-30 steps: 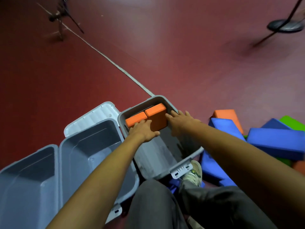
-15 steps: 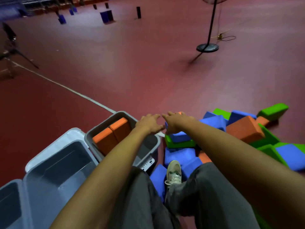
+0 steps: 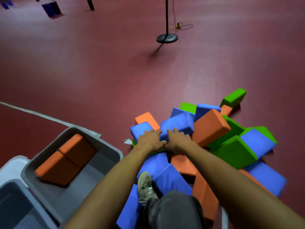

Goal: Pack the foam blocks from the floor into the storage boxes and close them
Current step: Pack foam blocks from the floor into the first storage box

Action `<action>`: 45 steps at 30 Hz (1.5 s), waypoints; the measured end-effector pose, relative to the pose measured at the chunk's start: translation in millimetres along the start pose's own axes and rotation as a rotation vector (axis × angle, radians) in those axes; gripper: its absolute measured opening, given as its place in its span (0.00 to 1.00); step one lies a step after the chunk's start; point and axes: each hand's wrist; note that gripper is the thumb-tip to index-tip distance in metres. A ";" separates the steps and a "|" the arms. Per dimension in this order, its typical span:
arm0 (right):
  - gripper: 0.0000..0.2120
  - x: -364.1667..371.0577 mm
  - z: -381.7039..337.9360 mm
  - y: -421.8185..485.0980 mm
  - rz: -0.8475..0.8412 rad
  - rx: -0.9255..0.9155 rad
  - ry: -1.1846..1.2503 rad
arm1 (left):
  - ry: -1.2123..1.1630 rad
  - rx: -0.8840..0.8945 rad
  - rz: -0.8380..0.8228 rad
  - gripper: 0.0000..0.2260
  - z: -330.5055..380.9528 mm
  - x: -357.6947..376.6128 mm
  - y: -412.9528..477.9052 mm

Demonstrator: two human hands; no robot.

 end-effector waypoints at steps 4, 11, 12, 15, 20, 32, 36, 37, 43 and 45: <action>0.42 28.8 11.2 36.6 -0.049 0.218 0.272 | -0.009 -0.017 -0.043 0.28 -14.1 27.4 45.7; 0.38 69.6 34.1 115.5 -0.012 0.474 0.654 | -0.521 -0.228 0.003 0.34 -63.7 61.0 119.8; 0.39 72.6 37.3 125.2 0.017 0.518 0.708 | -0.643 -0.301 0.086 0.32 -74.5 66.1 129.9; 0.45 80.3 44.5 156.3 0.085 0.669 0.852 | -0.987 -0.526 0.282 0.32 -102.1 79.0 155.1; 0.61 98.1 54.2 221.5 0.040 0.922 1.221 | -1.272 -0.764 0.459 0.40 -159.8 110.4 207.9; 0.68 206.9 113.6 341.9 0.309 1.173 1.531 | -1.423 -0.842 0.289 0.40 -179.9 136.4 226.3; 0.57 110.7 47.4 242.2 0.370 1.133 1.485 | -1.444 -0.762 0.338 0.48 -187.6 125.4 223.7; 0.55 100.3 39.8 231.4 0.356 1.089 1.403 | -1.423 -0.758 0.354 0.45 -183.8 116.5 218.0; 0.44 53.4 16.6 194.3 0.383 0.606 0.965 | -0.996 -0.568 0.527 0.40 -145.1 47.3 168.1; 0.42 35.2 10.1 179.6 0.375 0.444 0.883 | -0.936 -0.478 0.564 0.43 -139.1 19.1 146.2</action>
Point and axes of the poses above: each hand's wrist, its own y-axis towards the middle knuckle, its own x-axis out of the palm, z = x × y, and after that the axes turned 15 degrees about -y, right-handed
